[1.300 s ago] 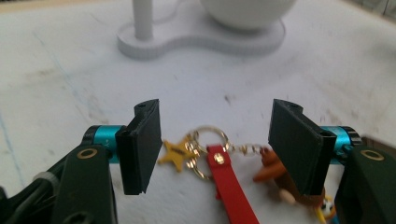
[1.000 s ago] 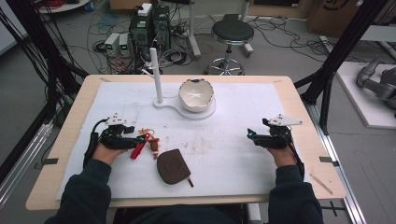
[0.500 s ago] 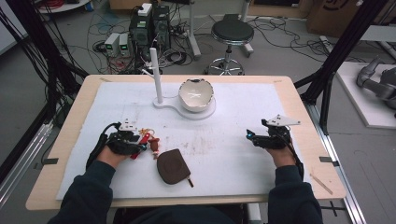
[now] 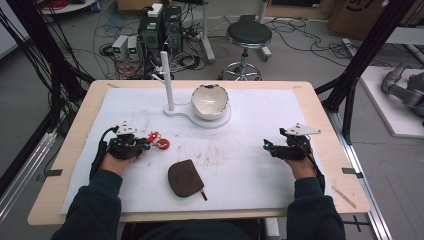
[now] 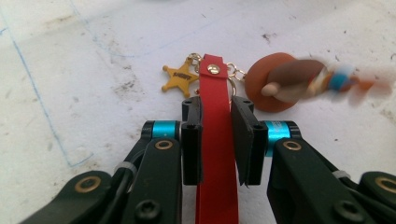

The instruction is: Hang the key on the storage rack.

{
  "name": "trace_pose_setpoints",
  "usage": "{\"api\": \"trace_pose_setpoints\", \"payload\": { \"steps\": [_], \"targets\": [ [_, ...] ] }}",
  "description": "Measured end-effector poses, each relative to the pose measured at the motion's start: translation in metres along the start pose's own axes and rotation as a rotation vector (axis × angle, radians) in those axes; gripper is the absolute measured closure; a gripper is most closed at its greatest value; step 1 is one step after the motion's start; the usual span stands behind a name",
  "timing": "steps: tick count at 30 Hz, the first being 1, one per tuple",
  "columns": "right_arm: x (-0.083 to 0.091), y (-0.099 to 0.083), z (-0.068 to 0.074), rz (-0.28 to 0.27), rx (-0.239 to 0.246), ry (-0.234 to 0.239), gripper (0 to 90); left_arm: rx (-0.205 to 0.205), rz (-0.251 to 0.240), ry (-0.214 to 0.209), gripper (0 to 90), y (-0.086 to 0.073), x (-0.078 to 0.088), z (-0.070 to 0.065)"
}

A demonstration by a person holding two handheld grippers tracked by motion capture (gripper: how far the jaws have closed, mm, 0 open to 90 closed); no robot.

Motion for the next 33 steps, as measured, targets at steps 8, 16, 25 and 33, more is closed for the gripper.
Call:
{"api": "trace_pose_setpoints", "payload": {
  "steps": [8, 16, 25, 33],
  "targets": [
    [0.0, -0.001, 0.0, 0.003, -0.005, 0.001, 22.1, -0.005, 0.141, 0.015, 36.3, -0.011, 0.006, -0.001],
    [0.0, -0.001, -0.001, 0.011, -0.005, 0.001, 22.6, 0.033, 0.103, -0.006, 39.5, -0.006, 0.007, -0.006],
    [0.0, -0.002, 0.0, 0.016, 0.001, 0.002, 22.6, -0.033, 0.078, 0.019, 38.8, 0.0, 0.008, -0.015],
    [-0.001, -0.003, 0.0, 0.023, -0.001, 0.008, 22.6, -0.086, 0.155, -0.025, 73.8, -0.008, 0.009, -0.009]
  ]
}}
Point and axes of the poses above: each handheld gripper's, and its own axes: x roughly backward along the jaws, y roughly out of its top, z roughly to its left, the point moved 5 cm from there along -x, roughly forward along the jaws, and after that the axes turned 8 degrees about y, right-handed, at the moved point
